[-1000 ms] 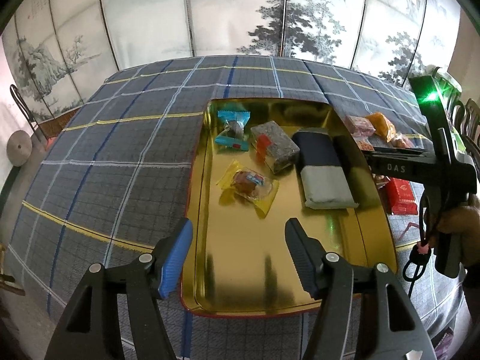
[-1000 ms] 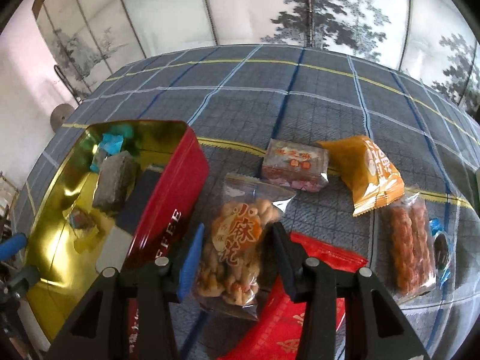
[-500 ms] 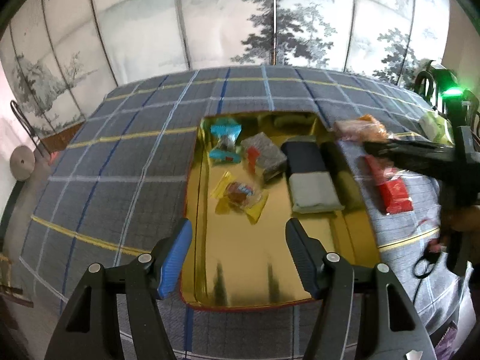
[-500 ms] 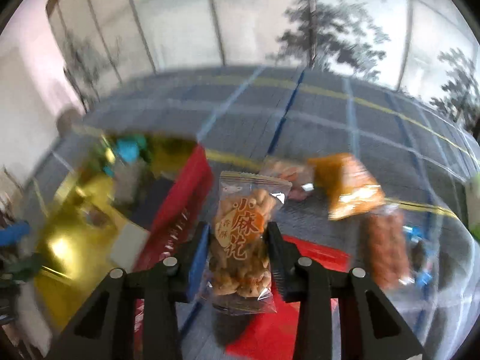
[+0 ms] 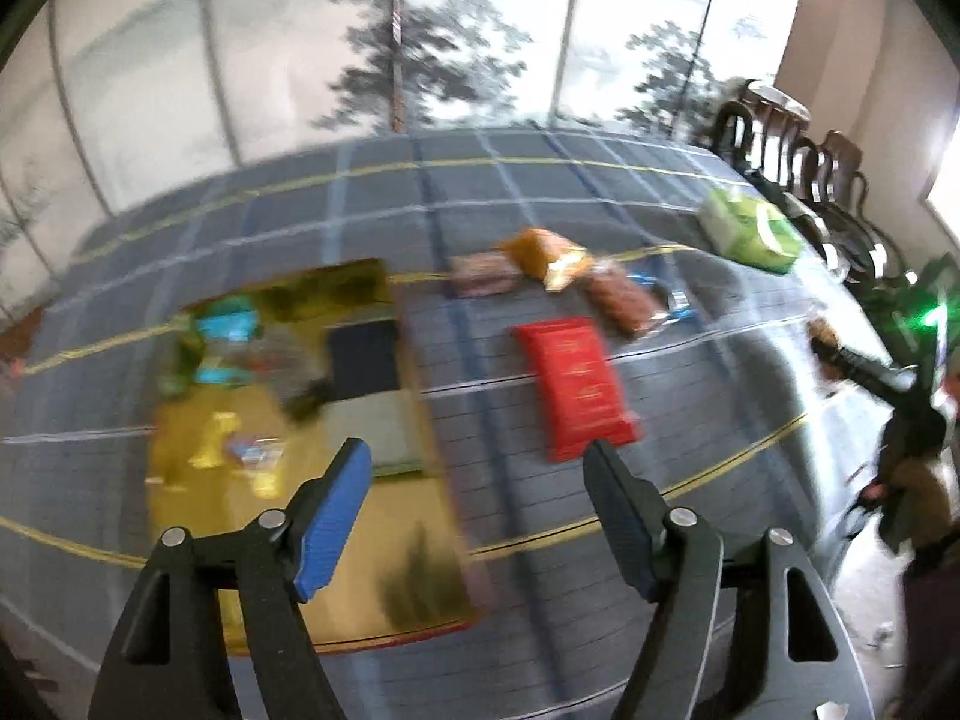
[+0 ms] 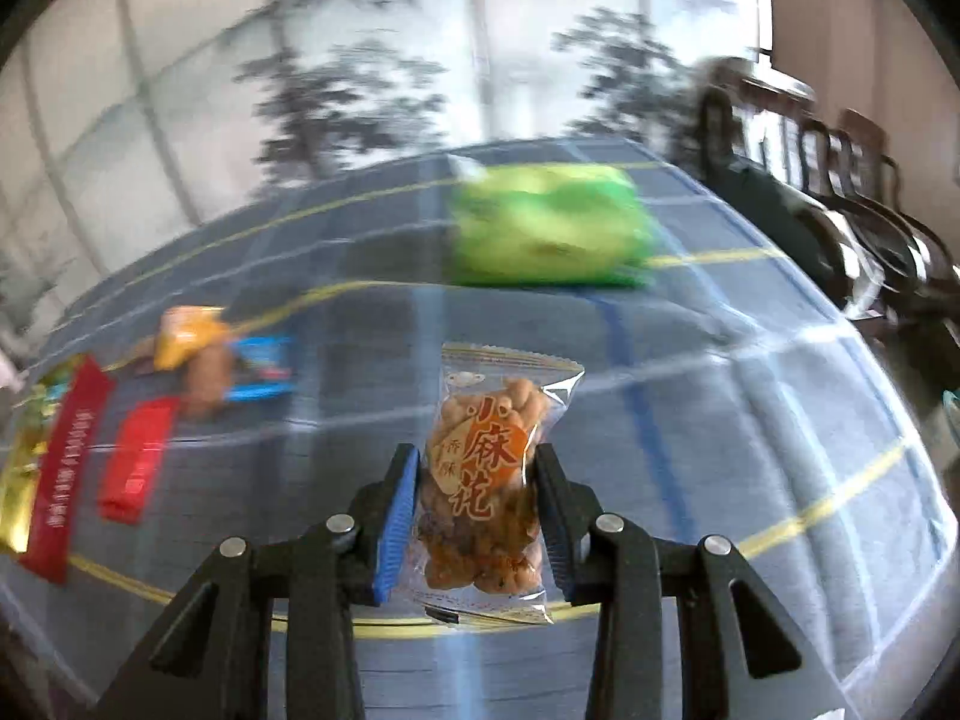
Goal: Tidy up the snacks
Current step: 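Grasp the clear peanut snack bag with the right gripper and lift it, then grasp the red packet with the left gripper while right holds the snack bag, then carry the red packet into the gold tray with the left gripper and release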
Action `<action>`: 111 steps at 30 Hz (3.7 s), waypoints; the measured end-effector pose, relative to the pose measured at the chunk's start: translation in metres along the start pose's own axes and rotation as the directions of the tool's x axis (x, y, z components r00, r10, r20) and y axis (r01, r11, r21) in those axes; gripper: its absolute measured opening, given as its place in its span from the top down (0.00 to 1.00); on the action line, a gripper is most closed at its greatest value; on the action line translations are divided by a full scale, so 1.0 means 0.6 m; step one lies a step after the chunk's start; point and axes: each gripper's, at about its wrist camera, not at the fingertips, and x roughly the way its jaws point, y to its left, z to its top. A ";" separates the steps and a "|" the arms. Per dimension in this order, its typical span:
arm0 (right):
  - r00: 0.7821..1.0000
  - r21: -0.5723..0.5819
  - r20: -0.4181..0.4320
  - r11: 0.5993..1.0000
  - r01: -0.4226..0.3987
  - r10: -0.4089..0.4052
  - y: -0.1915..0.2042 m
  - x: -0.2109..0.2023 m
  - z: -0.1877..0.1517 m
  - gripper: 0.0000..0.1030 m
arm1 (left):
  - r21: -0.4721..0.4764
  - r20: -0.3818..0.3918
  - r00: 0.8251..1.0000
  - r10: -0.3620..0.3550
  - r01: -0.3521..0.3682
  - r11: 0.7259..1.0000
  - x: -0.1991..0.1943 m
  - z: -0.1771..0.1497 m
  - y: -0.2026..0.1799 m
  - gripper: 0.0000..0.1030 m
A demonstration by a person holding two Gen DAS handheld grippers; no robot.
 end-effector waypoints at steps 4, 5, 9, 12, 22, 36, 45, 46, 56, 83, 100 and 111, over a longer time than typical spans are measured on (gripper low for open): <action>0.998 0.037 -0.026 0.998 0.050 -0.049 -0.038 0.026 -0.010 0.63 | 0.010 -0.079 0.997 -0.022 0.023 1.000 0.057 0.038 -0.054 0.31; 0.998 0.044 -0.032 0.998 0.051 -0.049 -0.048 0.034 -0.004 0.63 | 0.017 -0.096 0.995 -0.018 0.020 1.000 0.072 0.046 -0.064 0.31; 0.999 0.063 -0.017 0.997 0.039 -0.038 -0.057 0.046 -0.011 0.63 | 0.008 -0.159 0.987 -0.007 0.009 1.000 0.129 0.067 -0.086 0.30; 1.000 0.080 -0.005 0.997 0.017 -0.016 -0.061 0.051 -0.010 0.63 | -0.001 -0.211 0.978 -0.004 0.004 1.000 0.171 0.077 -0.092 0.30; 0.998 0.136 0.010 0.989 -0.056 0.055 -0.085 0.057 -0.009 0.62 | -0.021 -0.297 0.954 0.036 -0.045 0.999 0.238 0.074 -0.098 0.32; 0.997 0.150 0.015 0.986 -0.073 0.071 -0.091 0.058 -0.010 0.62 | -0.006 -0.233 0.972 0.034 -0.037 0.999 0.211 0.047 -0.118 0.61; 0.999 0.120 0.004 0.992 -0.035 0.035 -0.083 0.058 -0.010 0.62 | -0.005 -0.134 0.990 0.035 -0.036 0.999 0.124 0.019 -0.128 0.61; 1.000 0.116 0.003 0.993 -0.031 0.031 -0.082 0.058 -0.010 0.62 | -0.006 -0.124 0.992 0.036 -0.037 0.999 0.116 0.018 -0.128 0.61; 1.000 0.086 -0.006 0.996 0.006 -0.006 -0.069 0.058 -0.009 0.62 | -0.039 -0.039 0.997 0.062 -0.063 0.997 0.040 0.000 -0.079 0.61; 0.998 0.049 -0.015 0.997 0.057 -0.057 -0.055 0.061 -0.008 0.62 | -0.180 -0.026 0.975 0.220 -0.221 0.958 0.021 -0.049 0.095 0.61; 0.997 0.039 -0.018 0.997 0.070 -0.070 -0.051 0.062 -0.008 0.62 | -0.203 -0.059 0.961 0.269 -0.276 0.940 0.048 -0.086 0.161 0.61; 0.997 0.039 -0.018 0.997 0.072 -0.071 -0.051 0.062 -0.008 0.62 | -0.214 -0.072 0.957 0.281 -0.290 0.933 0.061 -0.097 0.185 0.61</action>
